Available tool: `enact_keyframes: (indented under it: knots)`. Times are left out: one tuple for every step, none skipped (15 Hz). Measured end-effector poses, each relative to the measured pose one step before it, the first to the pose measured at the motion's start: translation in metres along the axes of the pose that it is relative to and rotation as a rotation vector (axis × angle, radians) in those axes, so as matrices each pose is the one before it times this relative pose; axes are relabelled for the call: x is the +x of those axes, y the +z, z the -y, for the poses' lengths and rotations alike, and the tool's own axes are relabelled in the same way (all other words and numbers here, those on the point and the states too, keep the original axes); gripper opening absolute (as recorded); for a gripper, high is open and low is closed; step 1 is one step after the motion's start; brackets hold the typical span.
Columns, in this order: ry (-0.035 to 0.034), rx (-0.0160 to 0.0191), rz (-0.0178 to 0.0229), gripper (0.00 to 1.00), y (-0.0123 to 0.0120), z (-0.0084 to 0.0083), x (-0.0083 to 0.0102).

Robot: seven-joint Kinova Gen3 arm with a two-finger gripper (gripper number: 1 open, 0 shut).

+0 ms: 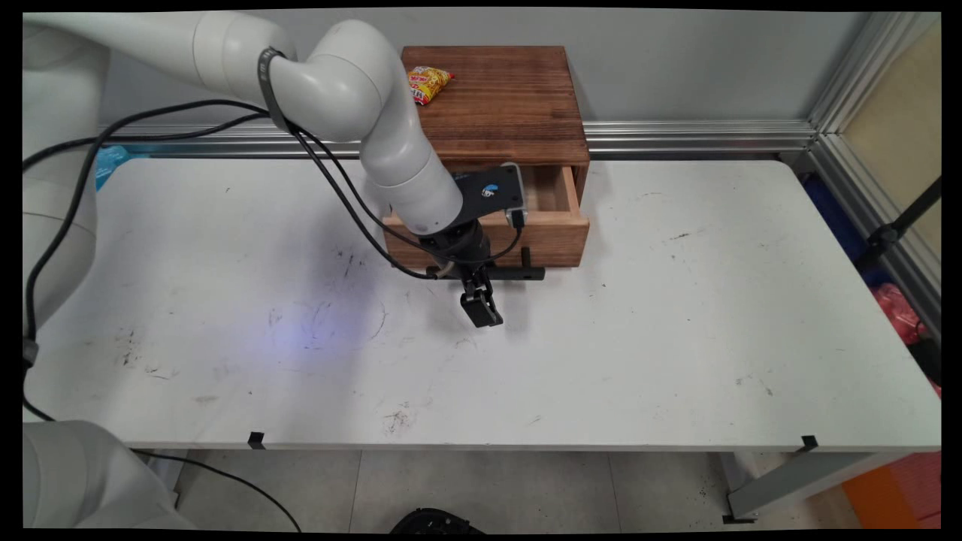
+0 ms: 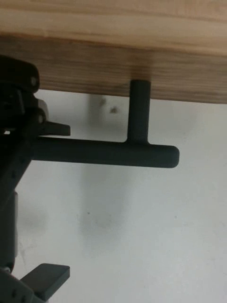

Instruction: Open the drawer

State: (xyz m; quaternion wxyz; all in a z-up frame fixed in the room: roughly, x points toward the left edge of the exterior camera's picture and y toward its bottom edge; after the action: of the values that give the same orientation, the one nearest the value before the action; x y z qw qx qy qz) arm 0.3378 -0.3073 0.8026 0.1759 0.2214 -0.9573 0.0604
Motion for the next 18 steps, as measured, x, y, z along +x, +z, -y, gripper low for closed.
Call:
enact_keyframes:
  knots:
    - [-0.00207, -0.00102, 0.00055, 1.0, 0.00028, -0.00213, 0.00079]
    - [-0.00271, -0.00163, 0.00033, 1.0, 0.00022, -0.00261, 0.00087]
    - [-0.00249, -0.00166, 0.00042, 1.0, 0.00013, -0.00259, 0.00076]
    - [-0.00171, -0.00154, 0.00008, 1.0, 0.00008, -0.00217, 0.00076]
    - [-0.00216, -0.00235, -0.00016, 1.0, 0.0, -0.00268, 0.00097]
    - [-0.00186, -0.00213, 0.0, 1.0, -0.00007, -0.00259, 0.00099]
    - [-0.00171, -0.00205, -0.00054, 1.0, -0.00024, -0.00223, 0.00077]
    - [-0.00205, -0.00235, -0.00026, 1.0, -0.00028, -0.00263, 0.00072]
    - [-0.00148, -0.00245, -0.00029, 1.0, -0.00038, -0.00256, 0.00079]
    - [-0.00133, -0.00226, -0.00038, 1.0, -0.00034, -0.00221, 0.0005]
    - [-0.00124, -0.00228, 0.00012, 1.0, -0.00048, -0.0023, 0.00027]
    - [-0.001, -0.0037, 0.00005, 1.0, -0.00056, -0.00321, 0.0004]
    - [-0.00098, -0.00288, 0.00007, 1.0, -0.00057, -0.00255, -0.00002]
    - [-0.00025, -0.0023, -0.00032, 1.0, -0.00038, -0.00183, 0.00012]
    - [-0.00057, -0.00351, 0.00033, 1.0, -0.0005, -0.00275, 0.00007]
    - [-0.00028, -0.00246, -0.00039, 1.0, -0.00037, -0.00189, 0.00008]
    - [-0.00036, -0.00371, 0.00016, 1.0, -0.00063, -0.0029, -0.00002]
    - [-0.00041, -0.0049, 0.00012, 1.0, -0.0007, -0.00352, -0.00001]
